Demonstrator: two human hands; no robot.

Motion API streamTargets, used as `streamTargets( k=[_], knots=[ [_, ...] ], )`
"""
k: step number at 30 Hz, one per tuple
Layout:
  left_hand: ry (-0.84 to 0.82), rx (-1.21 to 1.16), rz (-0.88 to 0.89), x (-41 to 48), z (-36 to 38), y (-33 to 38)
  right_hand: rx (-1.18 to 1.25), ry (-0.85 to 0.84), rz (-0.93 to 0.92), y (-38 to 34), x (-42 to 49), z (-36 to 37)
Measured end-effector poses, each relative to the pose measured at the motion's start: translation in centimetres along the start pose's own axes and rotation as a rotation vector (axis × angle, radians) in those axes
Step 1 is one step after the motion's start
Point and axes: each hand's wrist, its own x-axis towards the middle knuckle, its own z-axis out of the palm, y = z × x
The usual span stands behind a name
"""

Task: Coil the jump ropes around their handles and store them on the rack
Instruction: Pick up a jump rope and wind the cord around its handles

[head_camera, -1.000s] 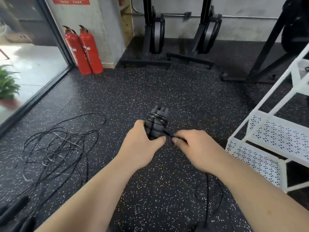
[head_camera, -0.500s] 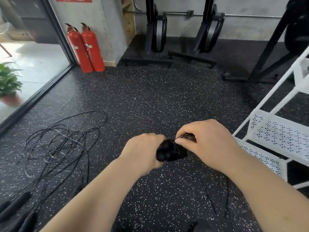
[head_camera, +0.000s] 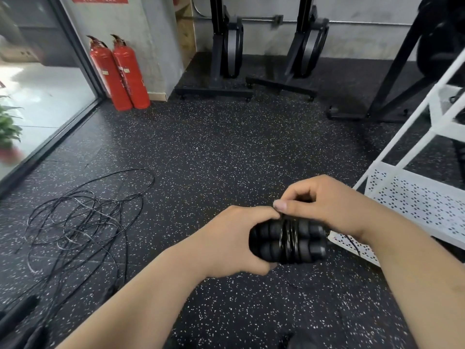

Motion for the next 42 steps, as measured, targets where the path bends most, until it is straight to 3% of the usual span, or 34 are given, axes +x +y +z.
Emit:
streamTargets(
  k=[5,8,12,16,20,23,28,32,36,42],
  knots=[
    [0.122,-0.317,-0.088,0.1,-0.4,0.5,0.186,0.115,0.048,0.6,1.2,0.9],
    [0.209,-0.458,-0.153,0.5,-0.2,0.1,-0.067,0.217,0.044,1.8,1.9,1.7],
    [0.271,-0.669,-0.267,1.2,0.1,-0.8,-0.415,0.153,0.025,1.6,2.2,3.3],
    [0.261,-0.609,-0.387,1.5,-0.1,-2.2,-0.607,0.169,0.077,1.5,2.2,3.8],
    [0.339,-0.592,-0.484,1.5,0.2,-2.6,-0.648,0.167,0.079,1.3,2.1,4.2],
    [0.423,-0.449,-0.535,1.6,0.0,-2.5,-0.668,0.150,0.043,0.9,1.9,4.6],
    [0.474,0.064,-0.553,1.1,-0.8,-3.9,-0.770,0.157,0.002,0.0,1.2,4.9],
    [0.353,0.376,-0.462,0.9,-0.8,-4.2,-0.871,0.157,-0.043,-0.4,0.9,5.1],
    [0.213,0.447,-0.334,0.7,-0.5,-4.3,-0.845,0.194,-0.050,-0.6,0.9,4.6],
    [0.033,0.543,0.014,0.7,0.2,-3.8,-0.650,0.232,0.011,0.0,0.8,3.0]
  ],
)
